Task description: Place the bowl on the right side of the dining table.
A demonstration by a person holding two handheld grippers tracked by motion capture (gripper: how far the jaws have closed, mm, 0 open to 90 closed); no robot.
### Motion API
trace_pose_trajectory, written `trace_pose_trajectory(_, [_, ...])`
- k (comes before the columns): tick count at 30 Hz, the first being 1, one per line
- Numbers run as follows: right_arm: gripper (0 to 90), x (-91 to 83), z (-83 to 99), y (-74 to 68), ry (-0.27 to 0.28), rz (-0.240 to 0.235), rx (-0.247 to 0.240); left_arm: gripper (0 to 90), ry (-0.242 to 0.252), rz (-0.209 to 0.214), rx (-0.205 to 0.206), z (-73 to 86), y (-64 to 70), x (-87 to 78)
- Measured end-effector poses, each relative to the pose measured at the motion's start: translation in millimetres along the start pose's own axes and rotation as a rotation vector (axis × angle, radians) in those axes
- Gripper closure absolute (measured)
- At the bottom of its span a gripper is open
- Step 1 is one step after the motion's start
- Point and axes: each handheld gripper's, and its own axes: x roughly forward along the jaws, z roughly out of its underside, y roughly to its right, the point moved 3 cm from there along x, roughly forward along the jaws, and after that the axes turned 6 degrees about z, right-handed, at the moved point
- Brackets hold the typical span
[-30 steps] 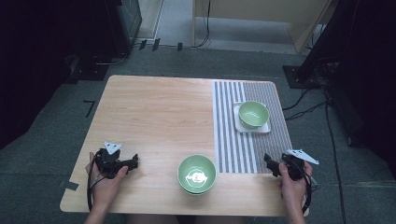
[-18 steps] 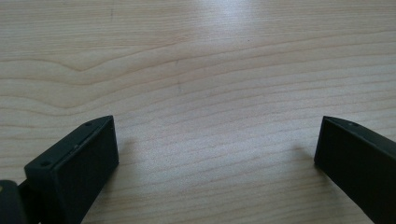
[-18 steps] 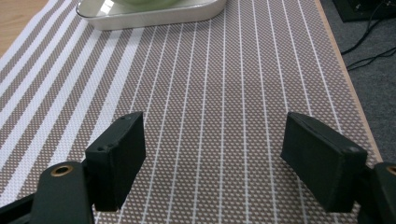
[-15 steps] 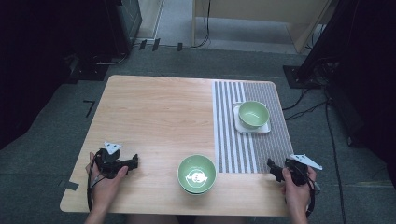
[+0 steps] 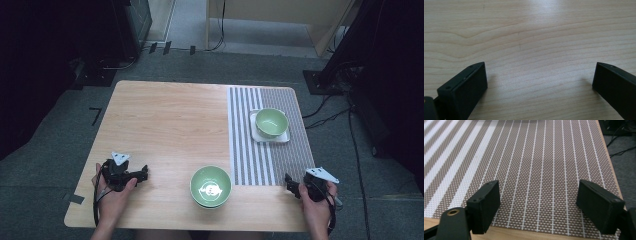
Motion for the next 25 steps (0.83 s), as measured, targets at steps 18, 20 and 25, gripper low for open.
trace_pose_trajectory(18, [18.2,0.7,0.2,-2.3,-0.007,0.017,-0.031,0.0,0.000,0.000,0.001,0.0,-0.1,0.0])
trace_pose_trajectory(20, [18.2,0.7,0.2,-2.3,-0.007,0.017,-0.030,0.0,0.000,0.000,-0.001,0.0,0.0,0.1])
trace_pose_trajectory(25, [18.2,0.7,0.2,-2.3,-0.007,0.017,-0.031,0.0,0.000,0.000,0.000,0.0,0.0,0.1])
